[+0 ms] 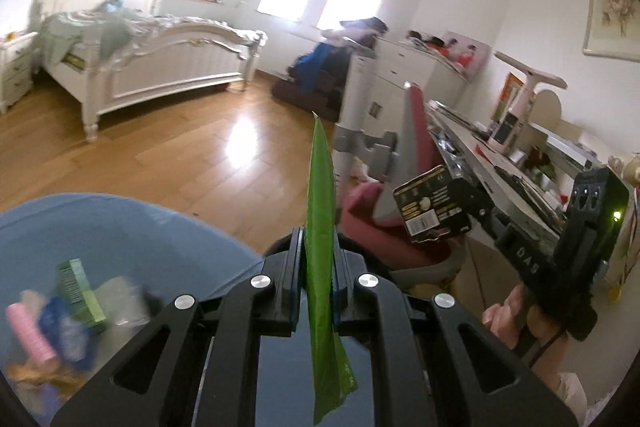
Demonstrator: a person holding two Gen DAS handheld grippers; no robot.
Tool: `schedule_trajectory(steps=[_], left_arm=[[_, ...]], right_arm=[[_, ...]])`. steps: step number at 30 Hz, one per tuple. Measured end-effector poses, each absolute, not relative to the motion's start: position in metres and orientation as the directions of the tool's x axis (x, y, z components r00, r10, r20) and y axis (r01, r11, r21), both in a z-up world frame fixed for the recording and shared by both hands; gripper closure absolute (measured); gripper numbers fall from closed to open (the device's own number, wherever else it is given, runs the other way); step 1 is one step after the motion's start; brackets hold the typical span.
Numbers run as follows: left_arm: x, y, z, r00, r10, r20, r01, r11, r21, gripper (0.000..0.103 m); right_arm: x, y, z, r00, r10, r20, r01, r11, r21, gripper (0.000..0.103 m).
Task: Collect trash
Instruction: 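Carry both items over the black bin and open both tools to drop them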
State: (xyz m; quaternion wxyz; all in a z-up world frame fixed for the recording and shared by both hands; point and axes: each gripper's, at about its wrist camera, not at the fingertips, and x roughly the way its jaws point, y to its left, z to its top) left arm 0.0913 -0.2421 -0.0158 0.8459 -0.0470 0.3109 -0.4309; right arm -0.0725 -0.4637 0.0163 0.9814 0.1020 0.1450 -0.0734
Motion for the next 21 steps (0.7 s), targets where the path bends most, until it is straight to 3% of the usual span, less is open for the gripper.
schedule_trajectory(steps=[21], left_arm=[[0.135,-0.354,-0.059,0.317,-0.755,-0.574,0.718,0.587,-0.375,0.091]], right_arm=[[-0.026,-0.512,-0.029,0.892,-0.232,-0.388,0.303,0.944,0.130,0.100]])
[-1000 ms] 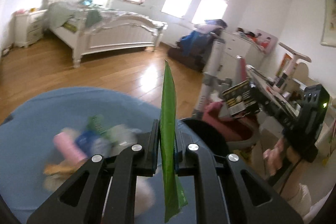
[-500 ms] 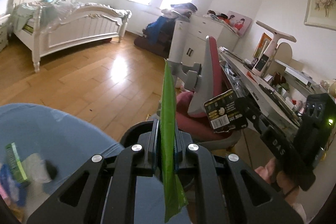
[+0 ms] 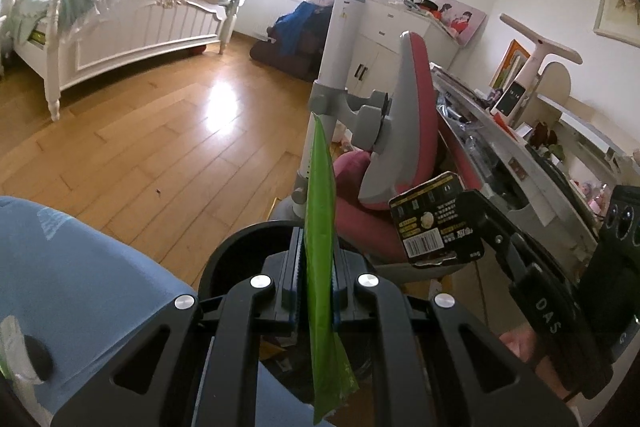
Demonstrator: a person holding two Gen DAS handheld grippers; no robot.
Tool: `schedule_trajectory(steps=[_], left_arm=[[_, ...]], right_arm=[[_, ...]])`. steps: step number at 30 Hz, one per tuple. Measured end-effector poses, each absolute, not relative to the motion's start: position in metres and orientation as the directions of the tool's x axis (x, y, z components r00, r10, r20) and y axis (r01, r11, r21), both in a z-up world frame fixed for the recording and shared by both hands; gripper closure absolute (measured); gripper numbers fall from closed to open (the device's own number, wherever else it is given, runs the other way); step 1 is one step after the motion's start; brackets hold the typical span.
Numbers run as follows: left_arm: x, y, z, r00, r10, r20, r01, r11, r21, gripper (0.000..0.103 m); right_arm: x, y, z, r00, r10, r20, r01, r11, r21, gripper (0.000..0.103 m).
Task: Collect trash
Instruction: 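Carry both items over the black bin and open both tools to drop them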
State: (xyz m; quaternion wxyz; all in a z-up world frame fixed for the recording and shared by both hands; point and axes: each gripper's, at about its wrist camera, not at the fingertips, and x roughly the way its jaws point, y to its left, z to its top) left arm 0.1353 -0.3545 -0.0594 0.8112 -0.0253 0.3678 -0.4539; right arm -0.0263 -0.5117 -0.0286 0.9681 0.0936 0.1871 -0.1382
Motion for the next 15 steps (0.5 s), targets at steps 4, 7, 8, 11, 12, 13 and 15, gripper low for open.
schedule_trajectory(steps=[4,7,8,11,12,13,15], left_arm=[[0.141,-0.361,-0.064,0.308,-0.752,-0.583,0.714,0.588,-0.380,0.091],[0.142,-0.366,-0.068,0.301,-0.750,-0.589,0.716,0.586,-0.379,0.091],[0.142,-0.368,-0.069,0.299,-0.749,-0.591,0.718,0.585,-0.378,0.091],[0.144,-0.372,-0.072,0.290,-0.747,-0.598,0.723,0.581,-0.374,0.091],[0.145,-0.373,-0.073,0.288,-0.746,-0.600,0.724,0.580,-0.374,0.091],[0.145,-0.375,-0.074,0.287,-0.745,-0.602,0.724,0.580,-0.373,0.091],[0.146,-0.378,-0.076,0.281,-0.746,-0.604,0.724,0.578,-0.376,0.091]], right_arm=[[-0.020,-0.515,-0.034,0.886,-0.235,-0.401,0.307,0.943,0.126,0.100],[-0.017,-0.515,-0.038,0.881,-0.237,-0.410,0.310,0.943,0.121,0.100],[-0.016,-0.516,-0.040,0.879,-0.237,-0.413,0.311,0.943,0.121,0.100],[-0.014,-0.517,-0.042,0.875,-0.241,-0.420,0.317,0.941,0.121,0.100],[-0.013,-0.518,-0.043,0.874,-0.242,-0.421,0.319,0.940,0.122,0.100],[-0.013,-0.519,-0.043,0.873,-0.244,-0.422,0.321,0.939,0.121,0.100],[-0.012,-0.520,-0.045,0.870,-0.248,-0.425,0.325,0.938,0.119,0.100]])
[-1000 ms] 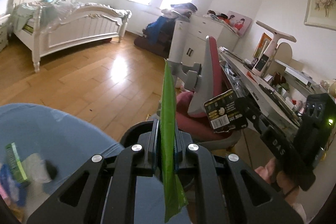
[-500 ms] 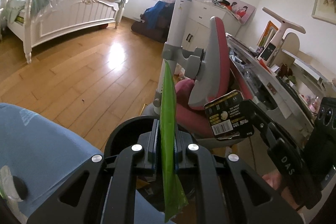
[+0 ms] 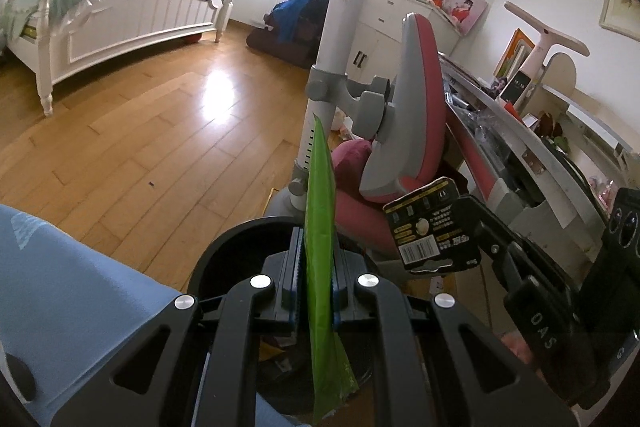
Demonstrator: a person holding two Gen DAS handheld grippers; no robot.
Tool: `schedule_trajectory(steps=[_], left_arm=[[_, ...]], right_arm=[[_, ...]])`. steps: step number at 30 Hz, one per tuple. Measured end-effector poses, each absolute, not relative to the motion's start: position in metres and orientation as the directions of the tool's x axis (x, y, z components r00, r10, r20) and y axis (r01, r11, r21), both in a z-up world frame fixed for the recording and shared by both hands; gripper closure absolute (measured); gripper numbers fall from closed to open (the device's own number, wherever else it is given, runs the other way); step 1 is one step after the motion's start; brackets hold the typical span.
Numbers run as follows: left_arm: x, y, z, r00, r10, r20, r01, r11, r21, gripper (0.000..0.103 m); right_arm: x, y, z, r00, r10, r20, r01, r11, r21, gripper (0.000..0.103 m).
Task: Collect trash
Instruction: 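Carry both items over the black bin and open both tools to drop them, then grasp the purple tube with the left tool while the right tool grasps the pink roller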
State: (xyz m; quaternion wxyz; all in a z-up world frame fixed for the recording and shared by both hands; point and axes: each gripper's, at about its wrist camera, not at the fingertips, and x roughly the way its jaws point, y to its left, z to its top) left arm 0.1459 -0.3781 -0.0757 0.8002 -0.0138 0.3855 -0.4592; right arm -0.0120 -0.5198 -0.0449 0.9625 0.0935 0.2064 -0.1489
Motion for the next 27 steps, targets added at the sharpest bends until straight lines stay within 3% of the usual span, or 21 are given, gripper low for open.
schedule_trajectory(steps=[5,6,7,8,9,11,12,13,19,27], left_arm=[[0.150,-0.393,-0.081,0.249,-0.736,-0.629,0.736,0.566,-0.371,0.083],[0.151,-0.397,-0.083,0.245,-0.728,-0.640,0.742,0.566,-0.360,0.065],[0.152,-0.398,-0.083,0.250,-0.721,-0.646,0.743,0.570,-0.349,0.032],[0.152,-0.397,-0.083,0.271,-0.717,-0.642,0.740,0.581,-0.337,0.019],[0.152,-0.394,-0.081,0.290,-0.723,-0.627,0.737,0.587,-0.335,0.014],[0.153,-0.389,-0.079,0.295,-0.728,-0.620,0.735,0.587,-0.339,0.014],[0.154,-0.386,-0.079,0.295,-0.725,-0.622,0.729,0.592,-0.344,0.014],[0.154,-0.382,-0.078,0.296,-0.724,-0.623,0.721,0.597,-0.351,0.014],[0.144,-0.341,-0.064,0.346,-0.685,-0.641,0.681,0.654,-0.331,0.011],[0.118,-0.225,-0.033,0.483,-0.599,-0.639,0.575,0.767,-0.284,0.007]], right_arm=[[-0.005,-0.525,-0.049,0.856,-0.273,-0.439,0.348,0.932,0.100,0.100],[-0.004,-0.527,-0.051,0.850,-0.281,-0.446,0.355,0.930,0.092,0.100],[-0.002,-0.528,-0.052,0.844,-0.287,-0.454,0.360,0.929,0.082,0.100],[0.000,-0.529,-0.054,0.835,-0.294,-0.465,0.364,0.929,0.066,0.100],[0.001,-0.529,-0.056,0.828,-0.299,-0.475,0.365,0.930,0.050,0.095],[0.001,-0.529,-0.060,0.818,-0.311,-0.484,0.368,0.929,0.024,0.066],[-0.002,-0.528,-0.060,0.824,-0.317,-0.470,0.374,0.927,0.031,0.038],[-0.006,-0.528,-0.059,0.832,-0.320,-0.454,0.378,0.925,0.042,0.024],[-0.016,-0.518,-0.057,0.846,-0.278,-0.455,0.352,0.932,0.087,0.022],[-0.005,-0.461,-0.048,0.875,-0.062,-0.480,0.172,0.967,0.189,0.018]])
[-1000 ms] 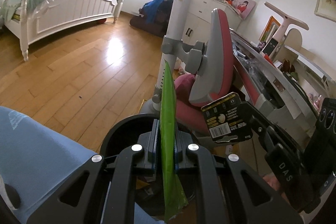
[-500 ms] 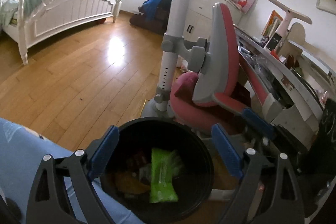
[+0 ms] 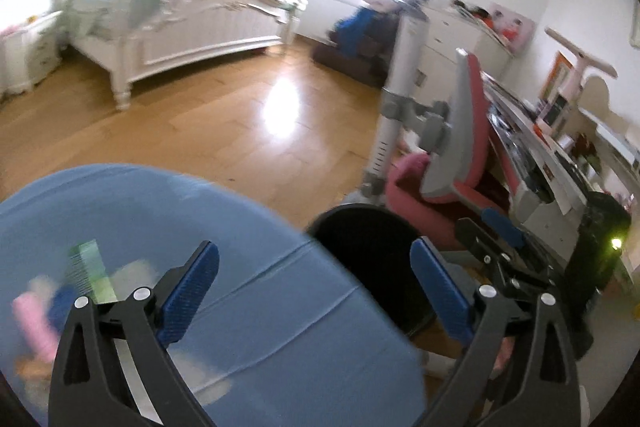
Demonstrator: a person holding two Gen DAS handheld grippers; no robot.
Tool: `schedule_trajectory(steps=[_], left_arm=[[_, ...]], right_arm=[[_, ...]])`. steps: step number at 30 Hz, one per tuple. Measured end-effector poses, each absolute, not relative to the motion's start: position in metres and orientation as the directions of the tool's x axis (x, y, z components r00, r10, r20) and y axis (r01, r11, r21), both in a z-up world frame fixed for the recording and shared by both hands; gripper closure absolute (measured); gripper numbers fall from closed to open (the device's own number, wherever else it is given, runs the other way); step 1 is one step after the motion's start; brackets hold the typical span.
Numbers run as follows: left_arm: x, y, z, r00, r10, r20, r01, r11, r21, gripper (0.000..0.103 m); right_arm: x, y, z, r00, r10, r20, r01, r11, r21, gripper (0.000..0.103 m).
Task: Collect trash
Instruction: 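Grasp the purple tube with the left tool while the right tool grasps the pink roller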
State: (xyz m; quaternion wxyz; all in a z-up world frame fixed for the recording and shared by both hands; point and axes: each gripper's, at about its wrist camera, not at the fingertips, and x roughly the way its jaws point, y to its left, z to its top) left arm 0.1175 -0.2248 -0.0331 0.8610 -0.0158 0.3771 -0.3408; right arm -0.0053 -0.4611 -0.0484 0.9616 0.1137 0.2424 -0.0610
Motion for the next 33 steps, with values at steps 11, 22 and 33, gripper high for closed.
schedule_trajectory(steps=[11,22,33], left_arm=[[0.083,-0.058,-0.057,0.591,-0.418,-0.690,0.394,0.896,-0.205,0.008],[0.089,-0.013,-0.109,0.517,-0.434,-0.738,0.359,0.892,-0.273,0.085],[0.067,0.040,-0.093,0.630,-0.426,-0.649,0.253,0.903,-0.348,0.085]], right_arm=[[0.034,-0.315,-0.026,0.789,0.289,-0.542,-0.179,0.952,0.247,0.018],[0.104,-0.168,-0.024,0.556,0.434,-0.709,-0.437,0.878,0.195,0.036],[0.170,-0.079,-0.075,0.389,0.297,-0.872,-0.507,0.860,0.067,0.057]])
